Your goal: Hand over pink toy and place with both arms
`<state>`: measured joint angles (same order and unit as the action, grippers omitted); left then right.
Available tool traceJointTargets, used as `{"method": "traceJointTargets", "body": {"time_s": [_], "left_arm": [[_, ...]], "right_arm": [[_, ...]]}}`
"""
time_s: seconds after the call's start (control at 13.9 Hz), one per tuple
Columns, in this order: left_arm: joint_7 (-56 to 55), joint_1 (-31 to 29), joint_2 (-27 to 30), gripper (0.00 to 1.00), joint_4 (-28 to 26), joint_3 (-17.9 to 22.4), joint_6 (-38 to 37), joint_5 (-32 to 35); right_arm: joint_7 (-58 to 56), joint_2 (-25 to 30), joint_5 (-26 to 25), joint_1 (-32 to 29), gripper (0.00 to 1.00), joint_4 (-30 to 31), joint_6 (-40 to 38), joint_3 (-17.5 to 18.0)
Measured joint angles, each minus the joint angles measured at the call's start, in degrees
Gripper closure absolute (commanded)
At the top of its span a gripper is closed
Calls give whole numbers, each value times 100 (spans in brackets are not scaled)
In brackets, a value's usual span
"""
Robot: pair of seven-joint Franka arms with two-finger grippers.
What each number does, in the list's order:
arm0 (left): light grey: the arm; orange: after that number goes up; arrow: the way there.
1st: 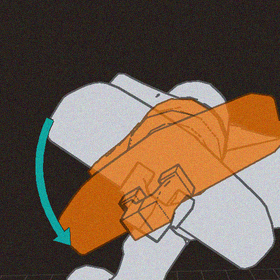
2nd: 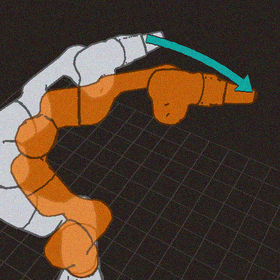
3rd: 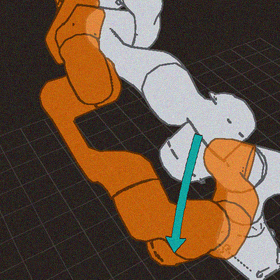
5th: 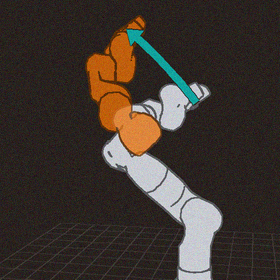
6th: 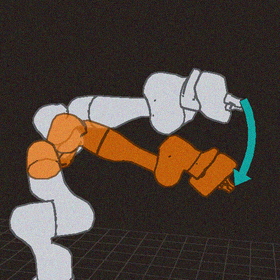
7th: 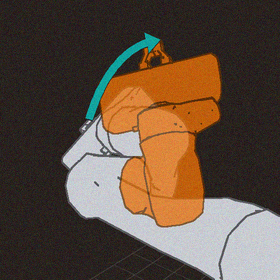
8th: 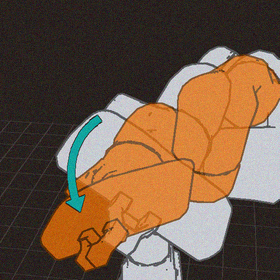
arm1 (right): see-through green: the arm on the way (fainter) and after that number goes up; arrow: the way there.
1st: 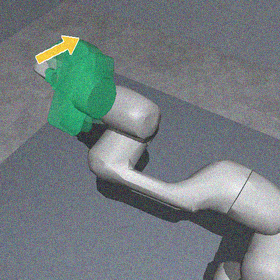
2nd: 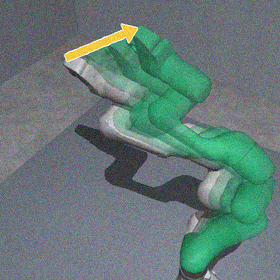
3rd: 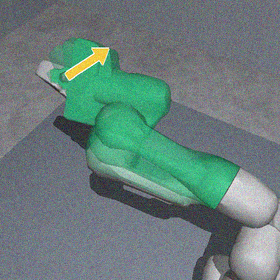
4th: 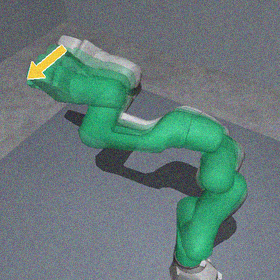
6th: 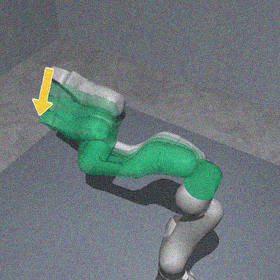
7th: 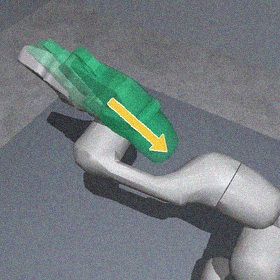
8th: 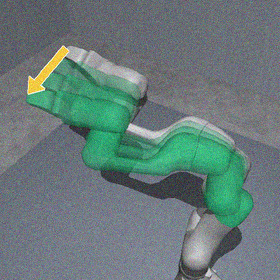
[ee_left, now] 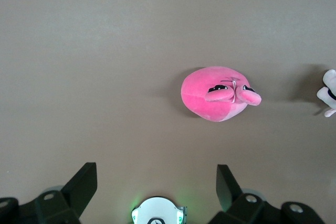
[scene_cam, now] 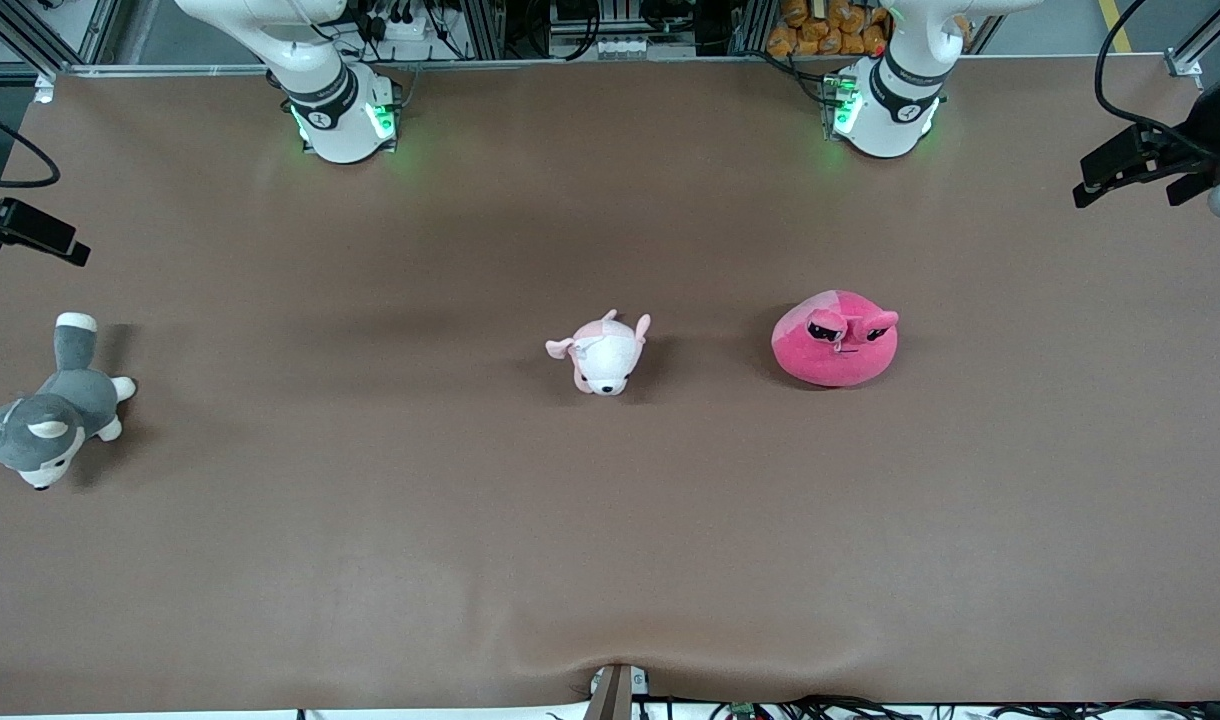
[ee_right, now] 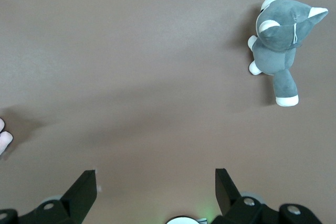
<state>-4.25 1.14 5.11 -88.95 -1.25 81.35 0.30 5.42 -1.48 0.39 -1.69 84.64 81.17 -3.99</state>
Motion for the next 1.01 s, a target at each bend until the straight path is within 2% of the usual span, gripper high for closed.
{"method": "traceJointTargets", "body": {"time_s": [1.01], "left_arm": [[-2, 4, -124, 0, 123, 43, -8, 98]], "right_arm": [[0, -6, 0, -12, 0, 1, 22, -21]]}}
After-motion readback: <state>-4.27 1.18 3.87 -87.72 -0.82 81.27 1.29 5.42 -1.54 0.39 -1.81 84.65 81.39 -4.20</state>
